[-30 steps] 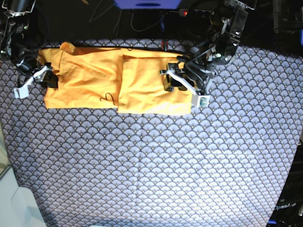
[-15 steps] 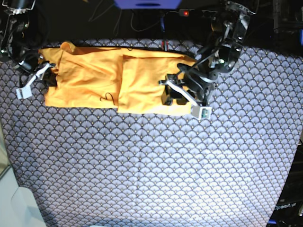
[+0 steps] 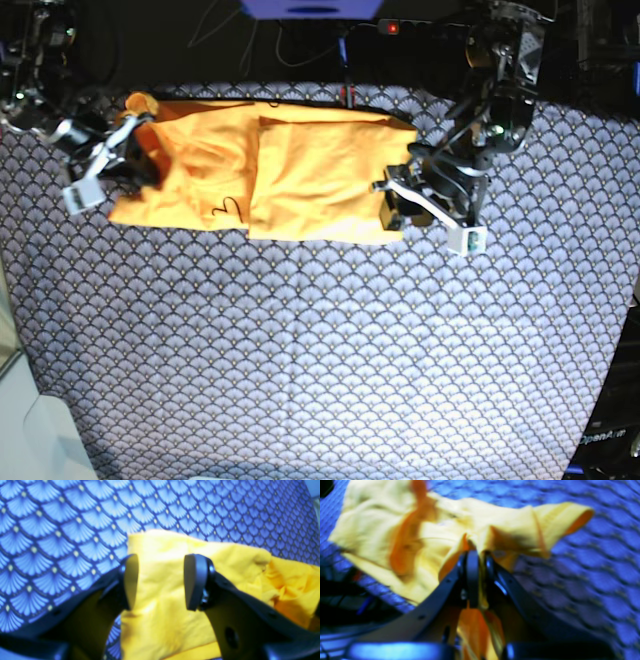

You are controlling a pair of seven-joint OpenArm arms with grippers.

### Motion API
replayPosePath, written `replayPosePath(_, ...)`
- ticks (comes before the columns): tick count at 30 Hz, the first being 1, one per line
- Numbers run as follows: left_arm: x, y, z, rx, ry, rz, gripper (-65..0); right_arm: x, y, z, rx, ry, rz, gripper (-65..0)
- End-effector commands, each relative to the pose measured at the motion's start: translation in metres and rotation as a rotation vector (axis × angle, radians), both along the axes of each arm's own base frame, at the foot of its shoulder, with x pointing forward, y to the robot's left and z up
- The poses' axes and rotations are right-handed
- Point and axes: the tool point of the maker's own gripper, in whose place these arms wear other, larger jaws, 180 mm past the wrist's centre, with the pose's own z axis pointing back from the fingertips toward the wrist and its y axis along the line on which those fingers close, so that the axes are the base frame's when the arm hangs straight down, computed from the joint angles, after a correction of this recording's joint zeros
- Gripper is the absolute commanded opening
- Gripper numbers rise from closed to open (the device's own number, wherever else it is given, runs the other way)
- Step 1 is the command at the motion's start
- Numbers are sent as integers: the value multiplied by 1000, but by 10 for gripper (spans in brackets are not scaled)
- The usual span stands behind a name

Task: Fold the T-shirt properly
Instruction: 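Grasp the strip's end with the right gripper and lift it, then fold the lifted end over onto the shirt with the right gripper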

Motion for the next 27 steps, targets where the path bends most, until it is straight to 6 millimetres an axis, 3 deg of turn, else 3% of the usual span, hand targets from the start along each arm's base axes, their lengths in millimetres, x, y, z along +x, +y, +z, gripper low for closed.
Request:
replayPosePath(1, 8, 0, 15, -9, -55, -1, -362, 4, 7, 12, 19, -45, 28, -650)
replayPosePath(12, 2, 2, 7, 3, -34, 3, -362, -3, 64, 34, 29, -92, 214, -650)
replayPosePath(19, -3, 11, 4, 22, -25, 6, -362, 6, 104, 45, 45, -125, 342, -650)
replayPosePath(27, -4, 55, 1, 52, -15, 119, -362, 21, 126, 56, 39, -157, 399, -650)
